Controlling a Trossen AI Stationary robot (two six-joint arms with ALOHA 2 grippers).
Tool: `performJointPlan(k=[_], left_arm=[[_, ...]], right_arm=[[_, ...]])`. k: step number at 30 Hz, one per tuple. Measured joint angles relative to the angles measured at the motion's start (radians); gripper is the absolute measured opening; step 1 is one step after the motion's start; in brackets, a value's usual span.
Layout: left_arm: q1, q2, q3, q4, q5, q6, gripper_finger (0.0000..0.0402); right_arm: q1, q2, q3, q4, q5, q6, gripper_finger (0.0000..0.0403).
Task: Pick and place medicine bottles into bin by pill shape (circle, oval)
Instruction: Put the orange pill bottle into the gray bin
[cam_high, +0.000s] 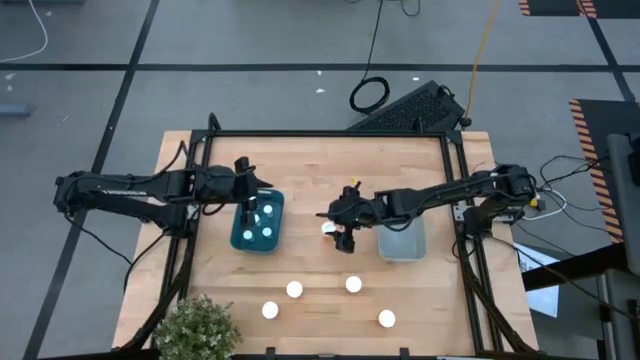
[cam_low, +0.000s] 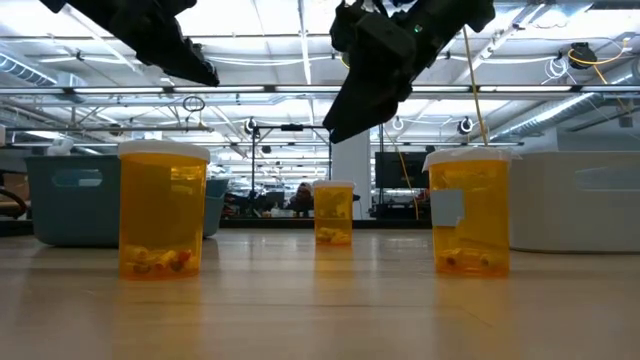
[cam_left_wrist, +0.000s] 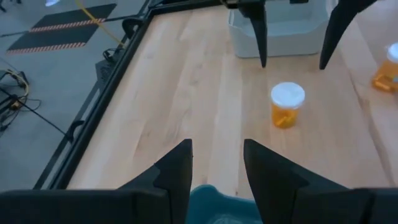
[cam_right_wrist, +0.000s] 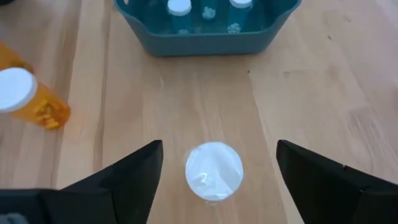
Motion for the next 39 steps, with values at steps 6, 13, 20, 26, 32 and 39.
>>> performJointPlan(k=[6,13,20,26,32,39], left_arm=[[0.009,0.000,0.000,0.003,0.015,-0.001,0.0147],[0.009,0.000,0.000,0.002,0.015,-0.017,0.0147],[0.009,0.000,0.000,0.004,0.015,-0.015,0.0147],[0.009,0.000,0.000,0.008,0.015,-0.017,0.0147],[0.009,0.000,0.000,0.009,0.015,-0.029,0.0147],[0.009,0.000,0.001,0.009,0.015,-0.059,0.0147]], right_arm=[[-0.009,0.000,0.000,0.004,0.000,-0.028,0.0345],[-0.023,0.000,-0.001,-0.001,-0.059,-0.025,0.0351],[-0.021,-0.001,-0.037,0.007,-0.078,0.004,0.0352],[-0.021,-0.001,-0.038,0.043,-0.071,-0.009,0.0355],[-0.021,-0.001,-0.038,0.064,-0.071,-0.039,0.0356],[-0.023,0.008,-0.038,0.067,-0.077,-0.041,0.0356]])
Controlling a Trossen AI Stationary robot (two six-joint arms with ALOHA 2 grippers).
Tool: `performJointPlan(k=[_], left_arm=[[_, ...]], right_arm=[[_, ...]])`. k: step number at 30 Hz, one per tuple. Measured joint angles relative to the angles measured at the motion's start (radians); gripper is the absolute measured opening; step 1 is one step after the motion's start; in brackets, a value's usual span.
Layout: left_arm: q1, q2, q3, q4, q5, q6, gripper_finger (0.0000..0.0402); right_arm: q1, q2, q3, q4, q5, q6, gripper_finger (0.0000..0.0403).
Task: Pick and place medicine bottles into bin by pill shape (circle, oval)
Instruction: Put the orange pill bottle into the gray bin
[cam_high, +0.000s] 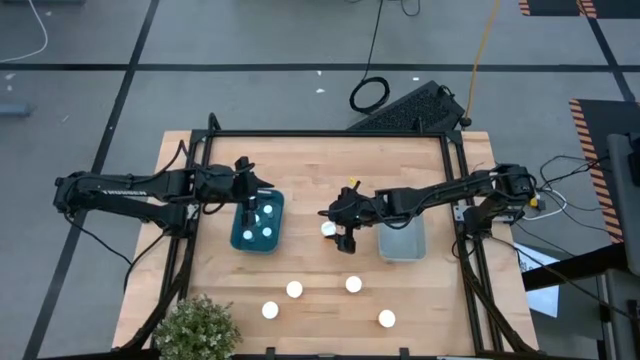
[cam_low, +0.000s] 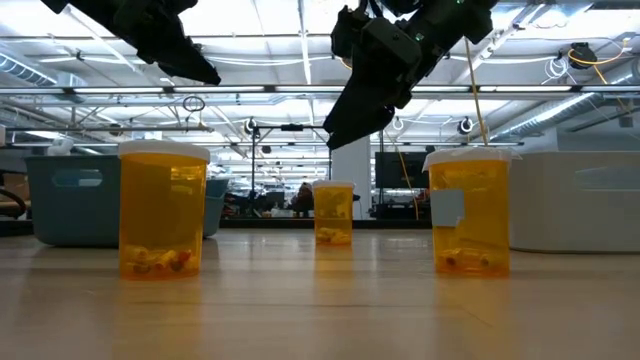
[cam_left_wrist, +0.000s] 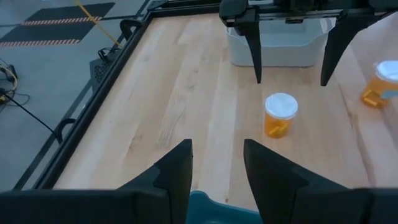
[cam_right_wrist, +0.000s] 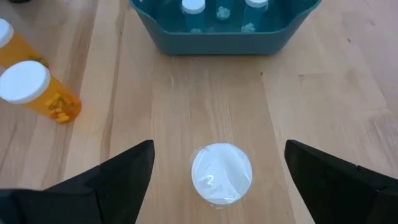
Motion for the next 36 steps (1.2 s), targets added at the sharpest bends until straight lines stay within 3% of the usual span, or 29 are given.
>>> performJointPlan(k=[9,15,36], left_arm=[[0.000,0.000,0.000,0.000,0.000,-0.009,0.0147],[0.000,0.000,0.000,0.000,-0.001,-0.005,0.0147],[0.000,0.000,0.000,0.000,-0.001,0.014,0.0147]], right_arm=[[-0.044,0.092,-0.001,0.005,-0.034,-0.004,0.0354],[-0.066,0.107,-0.001,0.008,-0.150,0.007,0.0343],[-0.066,0.107,-0.001,0.031,-0.152,-0.001,0.0296]])
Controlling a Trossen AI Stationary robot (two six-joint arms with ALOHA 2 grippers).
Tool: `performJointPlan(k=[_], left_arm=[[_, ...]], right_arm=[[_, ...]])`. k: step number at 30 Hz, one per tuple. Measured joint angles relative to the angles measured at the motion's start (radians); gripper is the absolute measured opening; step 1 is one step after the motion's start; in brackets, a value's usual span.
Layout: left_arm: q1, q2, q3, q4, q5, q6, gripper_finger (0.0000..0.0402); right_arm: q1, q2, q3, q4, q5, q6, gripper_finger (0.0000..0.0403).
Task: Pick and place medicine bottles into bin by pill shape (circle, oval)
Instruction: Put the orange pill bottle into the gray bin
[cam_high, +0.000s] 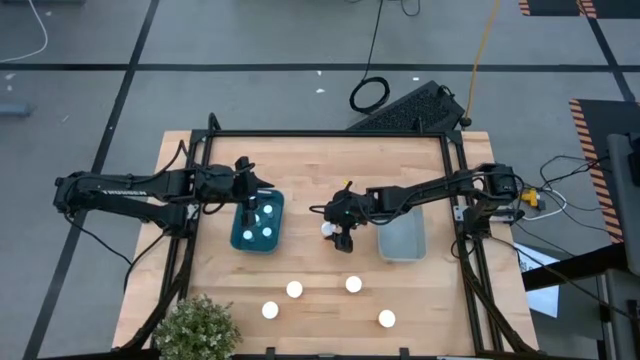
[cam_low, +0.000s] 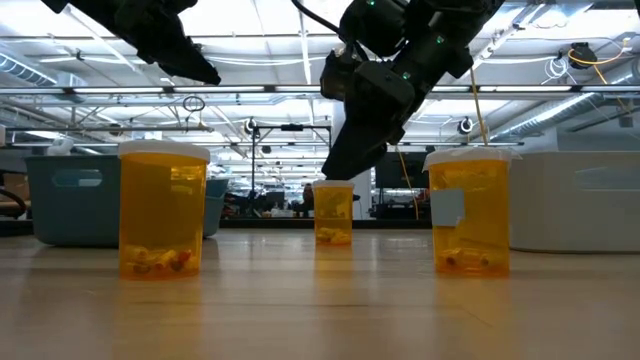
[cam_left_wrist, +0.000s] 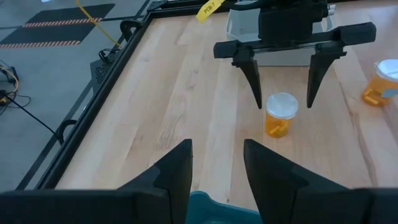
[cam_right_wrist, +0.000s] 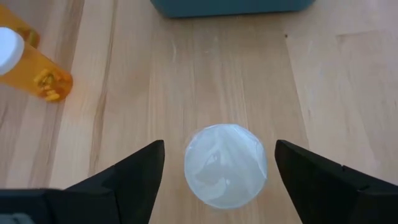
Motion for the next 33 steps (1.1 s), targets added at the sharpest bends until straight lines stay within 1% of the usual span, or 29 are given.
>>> performJointPlan(k=[4,10,14,17,24,27,29,33], left_arm=[[0.000,0.000,0.000,0.000,0.000,0.000,0.0147],[0.000,0.000,0.000,0.000,0.000,0.000,0.0147],[0.000,0.000,0.000,0.000,0.000,0.001,0.0147],[0.000,0.000,0.000,0.000,0.000,0.008,0.0147],[0.000,0.000,0.000,0.000,0.000,0.010,0.0147],[0.000,0.000,0.000,0.000,0.000,0.010,0.0147],[0.000,0.000,0.000,0.000,0.000,0.010,0.0147],[0.000,0.000,0.000,0.000,0.000,0.010,0.0147]], right_arm=[[0.002,0.014,0.000,0.008,0.001,-0.017,0.0288],[0.002,0.066,0.000,0.030,0.002,-0.029,0.0289],[0.002,0.064,0.000,0.042,0.002,-0.030,0.0282],[0.002,0.054,0.000,0.036,0.002,-0.031,0.0269],[0.001,0.045,0.000,0.030,0.002,-0.051,0.0216],[0.000,0.045,0.000,0.031,0.001,-0.060,0.0202],[0.000,0.040,0.000,0.027,0.001,-0.060,0.0202],[0.000,0.023,0.000,0.027,0.001,-0.060,0.0220]])
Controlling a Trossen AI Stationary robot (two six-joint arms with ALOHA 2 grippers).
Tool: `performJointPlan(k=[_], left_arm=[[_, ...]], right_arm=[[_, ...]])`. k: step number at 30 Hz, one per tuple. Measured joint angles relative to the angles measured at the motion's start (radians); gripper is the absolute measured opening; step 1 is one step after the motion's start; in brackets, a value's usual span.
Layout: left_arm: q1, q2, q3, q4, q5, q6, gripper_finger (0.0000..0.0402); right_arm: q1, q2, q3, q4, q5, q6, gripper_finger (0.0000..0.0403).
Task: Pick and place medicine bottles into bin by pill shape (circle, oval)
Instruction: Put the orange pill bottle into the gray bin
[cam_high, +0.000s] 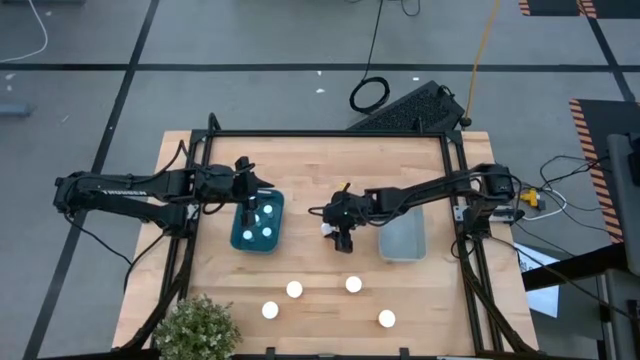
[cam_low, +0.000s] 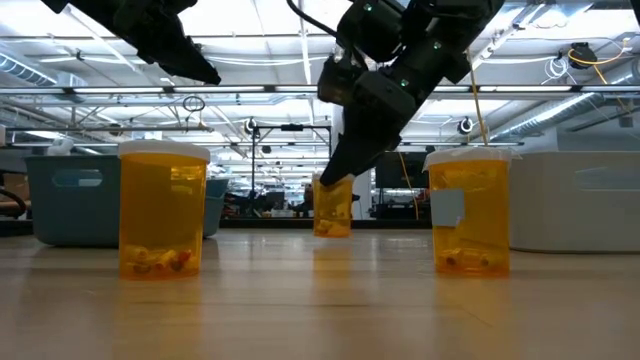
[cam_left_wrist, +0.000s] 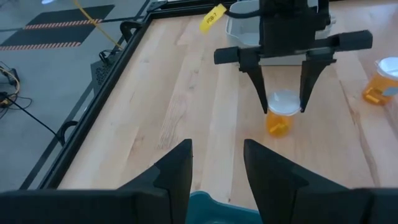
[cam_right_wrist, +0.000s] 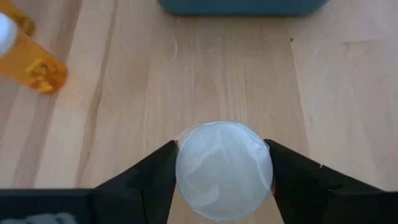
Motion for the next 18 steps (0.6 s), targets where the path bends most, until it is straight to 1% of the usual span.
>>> performJointPlan(k=[3,8,12,18], left_arm=[[0.000,0.000,0.000,0.000,0.000,0.000,0.0147],[0.000,0.000,0.000,0.001,0.000,-0.001,0.0147],[0.000,0.000,0.000,0.001,0.000,-0.002,0.0147],[0.000,0.000,0.000,0.001,0.000,-0.003,0.0147]], right_arm=[[0.000,-0.015,0.000,-0.011,-0.001,0.000,0.0225],[0.000,-0.050,0.000,-0.037,-0.002,0.001,0.0212],[0.000,-0.091,0.000,-0.085,-0.002,0.000,0.0208],[-0.001,-0.172,0.000,-0.210,0.003,0.000,0.0216]])
